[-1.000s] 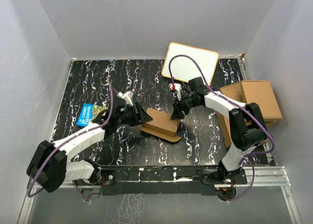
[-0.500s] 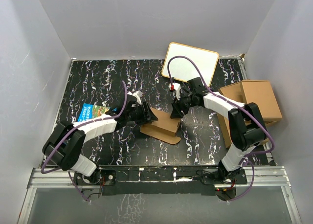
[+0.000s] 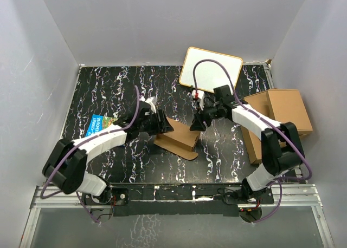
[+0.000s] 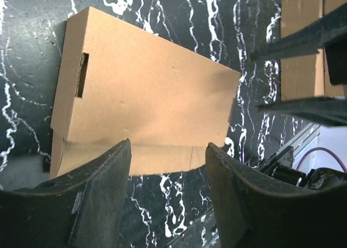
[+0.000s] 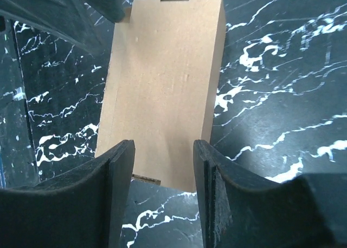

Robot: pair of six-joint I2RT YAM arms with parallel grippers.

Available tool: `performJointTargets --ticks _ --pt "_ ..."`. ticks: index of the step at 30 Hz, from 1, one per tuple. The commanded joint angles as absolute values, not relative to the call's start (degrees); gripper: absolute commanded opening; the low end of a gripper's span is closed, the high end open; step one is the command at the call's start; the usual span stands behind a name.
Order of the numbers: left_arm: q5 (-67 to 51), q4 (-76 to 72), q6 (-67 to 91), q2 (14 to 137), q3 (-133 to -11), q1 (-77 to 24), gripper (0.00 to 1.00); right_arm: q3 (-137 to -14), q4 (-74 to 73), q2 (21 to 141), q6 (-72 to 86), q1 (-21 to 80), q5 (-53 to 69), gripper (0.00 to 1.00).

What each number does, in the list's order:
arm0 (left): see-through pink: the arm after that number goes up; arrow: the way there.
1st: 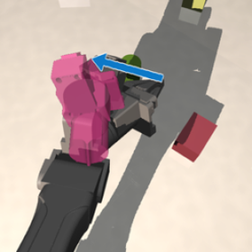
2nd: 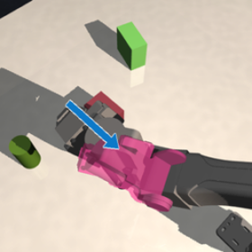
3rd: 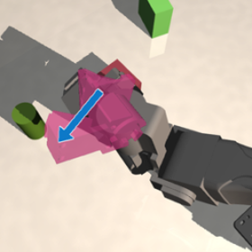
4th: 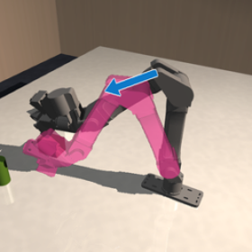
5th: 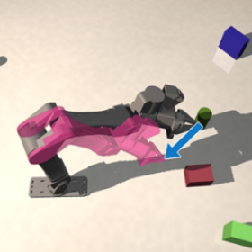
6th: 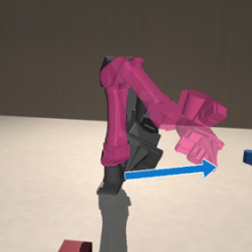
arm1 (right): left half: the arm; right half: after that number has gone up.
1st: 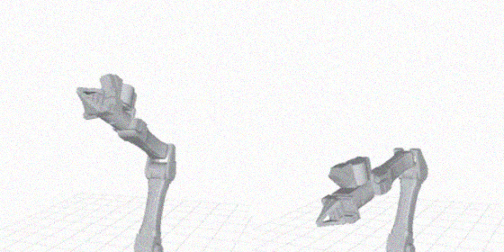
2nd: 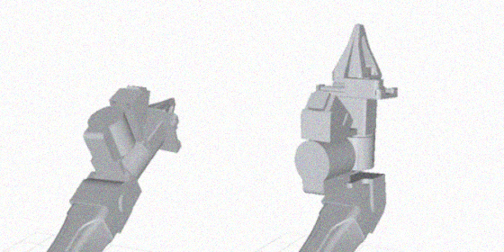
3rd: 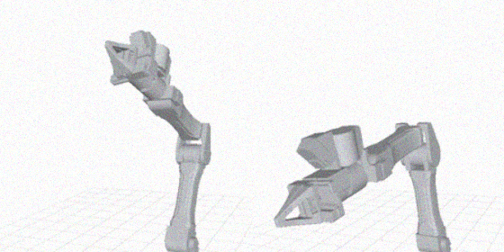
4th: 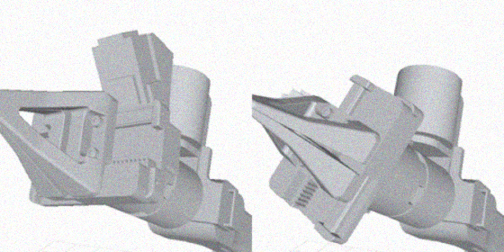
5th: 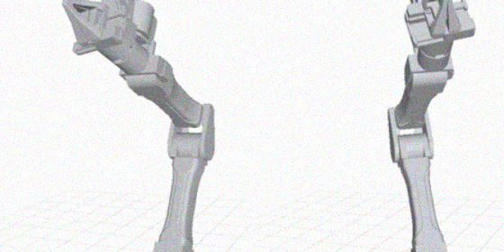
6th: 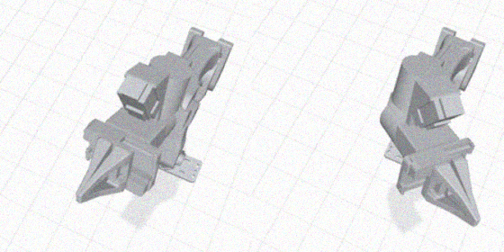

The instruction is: Fold the paper box

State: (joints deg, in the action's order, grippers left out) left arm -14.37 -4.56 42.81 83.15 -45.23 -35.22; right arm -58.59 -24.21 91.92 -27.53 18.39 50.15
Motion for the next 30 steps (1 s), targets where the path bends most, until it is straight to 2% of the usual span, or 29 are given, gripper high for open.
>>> performJointTargets --ticks 1,7,11,13,15,24,30 --pt "-10.6 2.8 40.0 71.9 -44.3 -35.4 0.56 -58.1 -21.0 87.0 -29.1 14.7 55.2 0.52" --pt "-10.0 2.7 47.5 59.3 -30.2 -35.3 0.58 -57.7 -18.1 88.8 -25.0 12.1 54.0 0.61" --pt "-10.7 -5.4 57.1 53.3 -19.9 -35.3 0.72 -57.4 -16.2 90.5 -21.7 12.1 55.5 0.70" --pt "-10.7 -12.5 62.1 52.2 -15.5 -35.3 0.78 -57.5 -15.4 91.6 -20.2 12.1 55.5 0.71" --pt "-9.6 -16.0 65.8 52.8 -13.9 -35.3 0.85 -57.5 -14.5 92.7 -18.6 12.1 55.7 0.71" --pt "-4.3 -32.8 73.9 61.6 -11.0 -35.9 0.97 -56.5 -10.5 96.7 -13.3 12.2 57.6 0.71" --pt "-1.4 -30.0 77.6 67.9 -14.3 -35.9 0.97 -55.8 -9.4 98.7 -11.2 12.2 57.9 0.70"
